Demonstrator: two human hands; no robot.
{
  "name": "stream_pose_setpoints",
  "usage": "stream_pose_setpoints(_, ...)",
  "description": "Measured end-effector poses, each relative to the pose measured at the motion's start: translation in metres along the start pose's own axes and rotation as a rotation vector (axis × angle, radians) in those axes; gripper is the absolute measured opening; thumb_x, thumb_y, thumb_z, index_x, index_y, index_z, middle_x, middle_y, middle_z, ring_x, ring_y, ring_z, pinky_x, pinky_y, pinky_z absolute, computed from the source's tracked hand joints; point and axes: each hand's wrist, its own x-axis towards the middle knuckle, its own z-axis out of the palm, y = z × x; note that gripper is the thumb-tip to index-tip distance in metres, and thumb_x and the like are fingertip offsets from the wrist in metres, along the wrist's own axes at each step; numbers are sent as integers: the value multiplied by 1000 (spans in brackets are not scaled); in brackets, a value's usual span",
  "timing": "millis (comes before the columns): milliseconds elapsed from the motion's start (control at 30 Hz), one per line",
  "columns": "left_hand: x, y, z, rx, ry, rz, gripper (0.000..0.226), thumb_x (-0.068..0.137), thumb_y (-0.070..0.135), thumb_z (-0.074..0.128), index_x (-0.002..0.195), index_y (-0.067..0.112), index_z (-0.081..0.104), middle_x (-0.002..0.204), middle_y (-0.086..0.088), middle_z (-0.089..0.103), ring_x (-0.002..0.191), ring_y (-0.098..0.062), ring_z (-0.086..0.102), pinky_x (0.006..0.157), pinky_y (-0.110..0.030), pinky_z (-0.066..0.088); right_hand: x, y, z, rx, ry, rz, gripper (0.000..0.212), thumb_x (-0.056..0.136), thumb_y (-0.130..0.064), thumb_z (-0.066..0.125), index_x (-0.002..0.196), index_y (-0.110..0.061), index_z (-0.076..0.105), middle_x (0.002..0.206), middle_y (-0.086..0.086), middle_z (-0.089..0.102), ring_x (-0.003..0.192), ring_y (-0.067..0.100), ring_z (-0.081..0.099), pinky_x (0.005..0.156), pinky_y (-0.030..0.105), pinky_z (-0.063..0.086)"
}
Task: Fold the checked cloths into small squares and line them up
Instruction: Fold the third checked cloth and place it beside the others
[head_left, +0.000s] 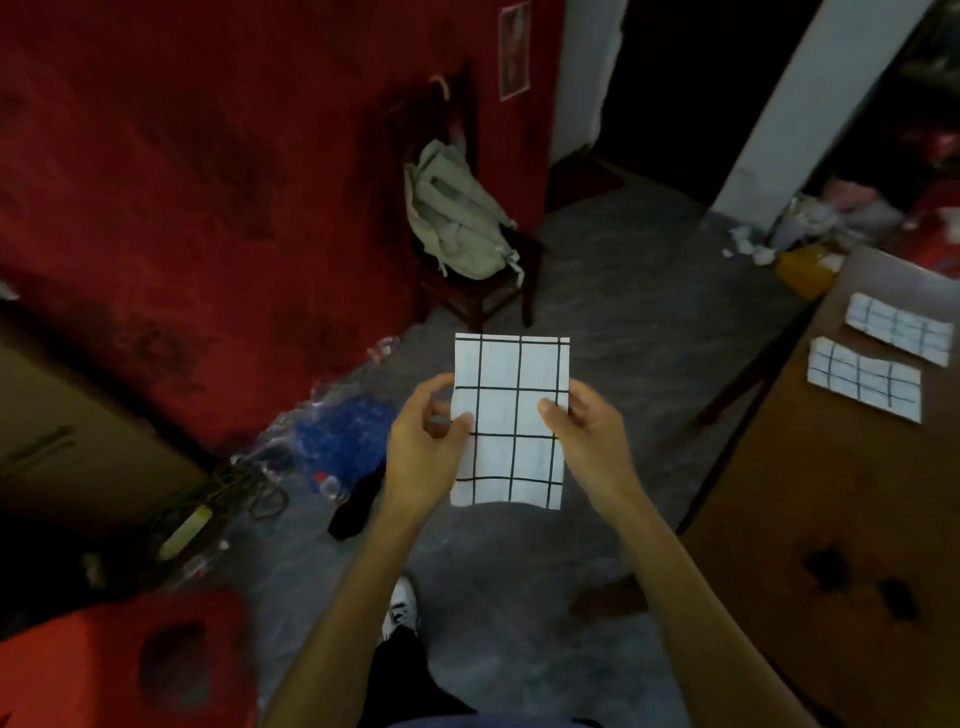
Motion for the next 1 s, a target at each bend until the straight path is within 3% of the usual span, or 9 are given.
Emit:
stream_pose_setpoints(67, 40, -2, -7, -43, -59, 4, 40, 88, 2, 63, 119, 25, 56, 96, 1, 69, 84, -10, 67, 71, -19, 55, 27, -4, 18, -29, 79, -1, 23, 95, -16, 60, 101, -38, 60, 94, -20, 68, 92, 0, 67, 77, 17, 54)
stream_pose_setpoints(167, 93, -6, -17, -71, -142, -20, 38, 89, 4, 62, 122, 22, 57, 102, 2, 68, 91, -9, 66, 77, -22, 55, 63, -19, 43, -81, 150, 12, 20, 95, -16, 59, 99, -36, 61, 91, -13, 68, 90, 7, 67, 73, 16, 55)
stream_pose_setpoints(267, 147, -3, -16, -127, -239, -34, 38, 89, 5, 62, 122, 25, 56, 108, 3, 67, 98, -11, 65, 82, -28, 55, 99, -38, 55, -127, 238, -5, 18, 95, -16, 57, 104, -31, 61, 96, -10, 67, 88, -1, 65, 72, 15, 53)
stream_pose_setpoints(333, 180, -1, -6, -134, -284, -26, 37, 88, 5, 62, 120, 25, 57, 99, 8, 68, 92, -8, 66, 79, -26, 55, 118, -45, 56, -68, 304, 5, 18, 96, -13, 57, 105, -28, 61, 99, -8, 69, 89, 1, 67, 74, 19, 56)
stream_pose_setpoints(467, 221, 6, 28, -128, -362, -40, 37, 88, 8, 64, 123, 20, 59, 97, 0, 68, 84, -8, 66, 69, -17, 54, 144, -42, 43, 2, 458, 37, 18, 96, -11, 56, 112, -17, 63, 101, -1, 71, 92, 10, 69, 78, 27, 58)
stream_pose_setpoints(567, 244, 9, 65, -108, -462, -55, 36, 89, 9, 63, 122, 22, 58, 95, 8, 66, 81, 0, 64, 64, -10, 50, 161, -34, 24, 20, 557, 66, 21, 96, -12, 56, 115, -13, 63, 102, 1, 71, 93, 12, 69, 80, 28, 58)
stream_pose_setpoints(767, 272, 37, 185, -56, -673, 15, 33, 89, 7, 61, 118, 23, 60, 96, 14, 65, 83, 3, 64, 62, -9, 49, 187, -14, -63, 54, 740, 71, 23, 94, -13, 60, 113, -25, 61, 103, -5, 71, 93, 5, 69, 75, 20, 56)
stream_pose_setpoints(933, 274, 83, 290, 27, -809, 83, 35, 90, 7, 60, 122, 20, 59, 112, 2, 66, 98, -9, 64, 84, -33, 56, 205, -4, -151, 62, 916, 111, 31, 93, -19, 61, 123, -27, 57, 111, -13, 66, 97, 0, 65, 78, 25, 58)
stream_pose_setpoints(1000, 272, 99, 334, 58, -880, 128, 35, 90, 7, 60, 122, 20, 59, 114, 3, 66, 99, -10, 63, 82, -31, 56, 205, -1, -185, 64, 996, 133, 34, 93, -21, 62, 124, -31, 55, 110, -19, 64, 97, -5, 63, 76, 20, 57)
